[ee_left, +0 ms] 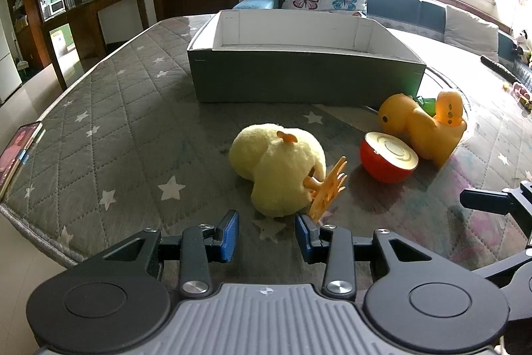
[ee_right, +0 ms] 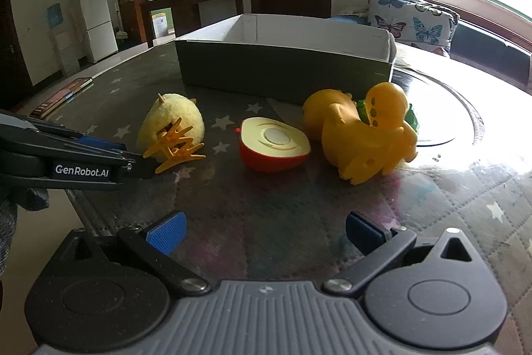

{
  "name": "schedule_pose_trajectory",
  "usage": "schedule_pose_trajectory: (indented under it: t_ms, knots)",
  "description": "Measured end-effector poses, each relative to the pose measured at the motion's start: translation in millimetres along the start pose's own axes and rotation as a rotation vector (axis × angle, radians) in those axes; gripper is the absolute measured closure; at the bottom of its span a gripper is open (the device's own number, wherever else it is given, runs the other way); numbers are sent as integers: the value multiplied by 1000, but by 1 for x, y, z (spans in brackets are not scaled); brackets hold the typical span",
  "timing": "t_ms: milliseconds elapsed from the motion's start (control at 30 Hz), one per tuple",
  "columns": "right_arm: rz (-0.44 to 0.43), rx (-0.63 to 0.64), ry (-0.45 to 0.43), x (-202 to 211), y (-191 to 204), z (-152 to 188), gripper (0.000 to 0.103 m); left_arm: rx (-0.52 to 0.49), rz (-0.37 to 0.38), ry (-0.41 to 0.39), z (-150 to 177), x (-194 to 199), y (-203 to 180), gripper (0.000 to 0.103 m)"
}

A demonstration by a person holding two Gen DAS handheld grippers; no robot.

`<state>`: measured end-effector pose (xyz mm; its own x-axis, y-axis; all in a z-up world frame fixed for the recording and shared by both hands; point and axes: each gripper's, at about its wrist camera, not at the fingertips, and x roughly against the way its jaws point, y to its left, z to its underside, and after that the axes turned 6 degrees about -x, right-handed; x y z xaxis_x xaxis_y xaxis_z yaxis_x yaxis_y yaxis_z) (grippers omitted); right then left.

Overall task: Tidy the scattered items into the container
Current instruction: 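Close the left gripper on the plush chick while the right gripper closes on it too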

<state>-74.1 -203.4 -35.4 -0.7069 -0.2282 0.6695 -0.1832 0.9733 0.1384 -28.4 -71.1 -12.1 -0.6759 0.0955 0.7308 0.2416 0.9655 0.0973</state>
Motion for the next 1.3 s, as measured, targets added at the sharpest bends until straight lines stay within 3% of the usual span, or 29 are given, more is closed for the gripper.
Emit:
schedule_pose_trajectory:
  t_ms: [467,767,1033,1300]
  knots:
    - [-63,79,0,-13,19,-13,0,17,24,-8,-8,0,10,64]
    - [-103,112,-5,-18,28,-22,1,32,57,-64,-18,18,25,64]
    - [-152,135,-19,-24,42,-35,9,71,59,-78,-34,14,41,64]
    - [-191,174,-11,-35,57,-46,17,119,161,-39,-46,-3,49,63]
